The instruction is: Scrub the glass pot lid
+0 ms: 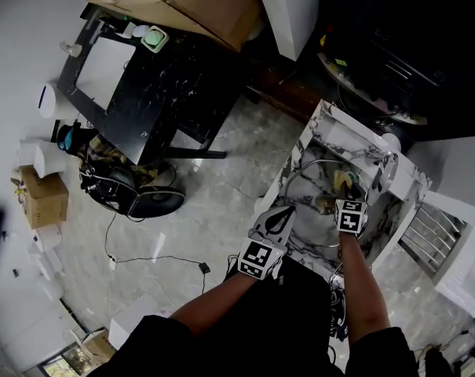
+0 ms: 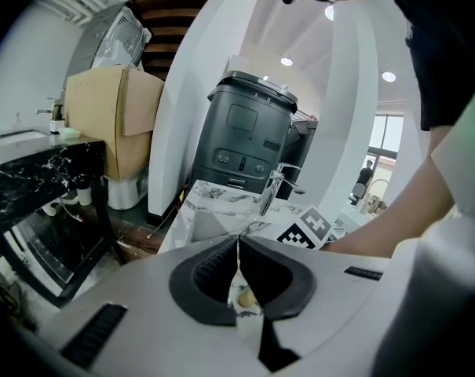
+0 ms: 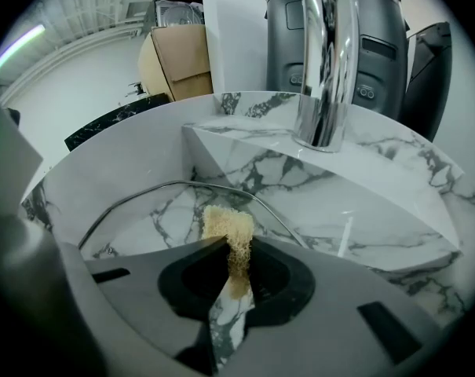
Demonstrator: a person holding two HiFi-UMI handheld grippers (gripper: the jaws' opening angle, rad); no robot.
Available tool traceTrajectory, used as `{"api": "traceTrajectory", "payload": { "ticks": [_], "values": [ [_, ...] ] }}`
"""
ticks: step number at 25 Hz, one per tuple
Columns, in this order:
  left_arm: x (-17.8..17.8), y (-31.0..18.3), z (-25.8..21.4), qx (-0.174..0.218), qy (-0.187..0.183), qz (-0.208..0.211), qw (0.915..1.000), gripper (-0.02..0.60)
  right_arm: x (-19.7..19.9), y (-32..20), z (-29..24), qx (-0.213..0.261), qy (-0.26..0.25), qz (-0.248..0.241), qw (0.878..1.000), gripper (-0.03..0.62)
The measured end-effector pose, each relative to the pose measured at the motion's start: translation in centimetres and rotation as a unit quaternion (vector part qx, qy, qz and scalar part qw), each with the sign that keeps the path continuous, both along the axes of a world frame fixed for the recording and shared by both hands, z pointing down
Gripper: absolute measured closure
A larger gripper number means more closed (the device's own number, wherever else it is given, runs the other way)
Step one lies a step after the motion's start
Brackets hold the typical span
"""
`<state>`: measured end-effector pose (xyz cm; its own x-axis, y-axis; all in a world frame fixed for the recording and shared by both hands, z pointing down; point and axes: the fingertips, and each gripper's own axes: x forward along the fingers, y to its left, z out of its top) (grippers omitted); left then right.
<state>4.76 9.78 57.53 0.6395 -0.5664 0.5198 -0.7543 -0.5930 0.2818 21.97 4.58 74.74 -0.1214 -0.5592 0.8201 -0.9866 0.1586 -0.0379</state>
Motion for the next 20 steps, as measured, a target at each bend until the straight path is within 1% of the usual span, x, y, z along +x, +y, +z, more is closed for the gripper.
{"api": "traceTrajectory", "payload": {
  "ticks": [12, 20],
  "values": [
    [0.8, 0.2, 0.0, 0.001, 0.000, 0.010, 0.9999, 0.560, 1.4, 0.7, -0.1, -0.001, 0.006, 0.014, 1.000, 0.536],
    [1.1, 1.0, 0.2, -0.007, 0.010, 0.017, 0.9998, 0.560, 2.2, 1.7, 0.0, -0.006, 0.010, 0.020, 1.000, 0.536]
  ]
}}
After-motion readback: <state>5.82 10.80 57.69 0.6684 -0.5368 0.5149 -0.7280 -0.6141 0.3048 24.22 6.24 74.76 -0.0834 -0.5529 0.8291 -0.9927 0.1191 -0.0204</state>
